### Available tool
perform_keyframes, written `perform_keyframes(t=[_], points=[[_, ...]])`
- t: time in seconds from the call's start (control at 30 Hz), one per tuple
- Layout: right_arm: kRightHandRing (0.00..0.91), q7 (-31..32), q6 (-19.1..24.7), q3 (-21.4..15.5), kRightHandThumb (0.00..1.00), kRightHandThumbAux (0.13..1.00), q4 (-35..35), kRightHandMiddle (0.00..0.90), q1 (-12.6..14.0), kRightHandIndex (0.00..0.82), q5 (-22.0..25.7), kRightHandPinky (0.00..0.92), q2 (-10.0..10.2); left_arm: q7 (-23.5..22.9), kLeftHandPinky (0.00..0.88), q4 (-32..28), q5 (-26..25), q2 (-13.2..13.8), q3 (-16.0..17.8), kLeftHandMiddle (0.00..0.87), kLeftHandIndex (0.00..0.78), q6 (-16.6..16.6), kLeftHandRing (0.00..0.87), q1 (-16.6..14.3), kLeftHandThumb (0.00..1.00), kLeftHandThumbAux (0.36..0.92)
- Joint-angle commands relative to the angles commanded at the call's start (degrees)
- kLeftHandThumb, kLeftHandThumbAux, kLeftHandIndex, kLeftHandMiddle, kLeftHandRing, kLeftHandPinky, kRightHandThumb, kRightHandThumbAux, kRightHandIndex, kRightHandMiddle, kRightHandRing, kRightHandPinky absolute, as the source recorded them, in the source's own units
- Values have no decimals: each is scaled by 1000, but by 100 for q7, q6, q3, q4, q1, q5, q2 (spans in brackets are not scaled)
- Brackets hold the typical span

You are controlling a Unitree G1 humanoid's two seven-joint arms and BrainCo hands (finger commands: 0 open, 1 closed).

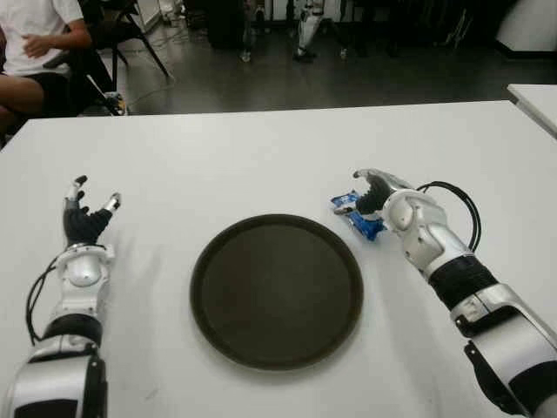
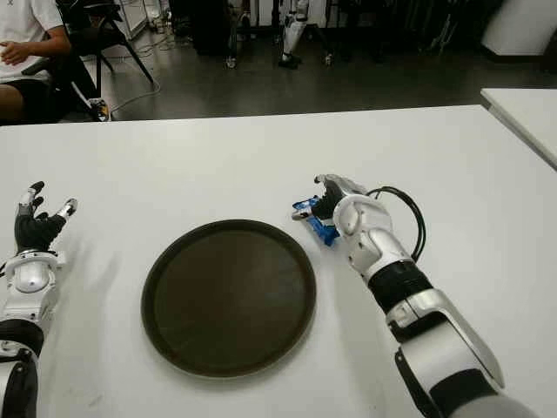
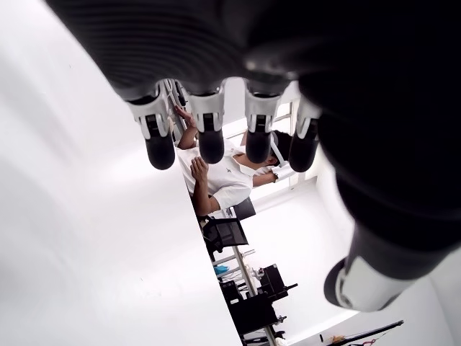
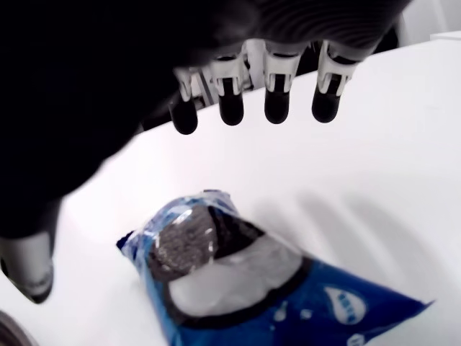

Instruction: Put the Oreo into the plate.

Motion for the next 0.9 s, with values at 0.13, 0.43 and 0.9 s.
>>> perform_keyframes(t=[0.13, 0.43, 0.9], points=[[0, 116, 63, 3, 0, 547, 8, 0, -21, 0, 8, 7, 13, 53, 0, 16, 44, 13, -23, 0, 2, -16, 0, -1, 0, 715], [0, 311, 55, 123, 0, 590, 95, 0, -99, 0, -75, 2, -31, 162, 0, -8, 111, 13, -62, 0, 3, 28, 0, -5, 0, 710], [0, 663, 214, 237, 0, 609, 228, 0, -218, 0, -191, 0, -6, 214, 0, -38, 174, 43, -133, 0, 0, 127, 0, -5, 0, 720]])
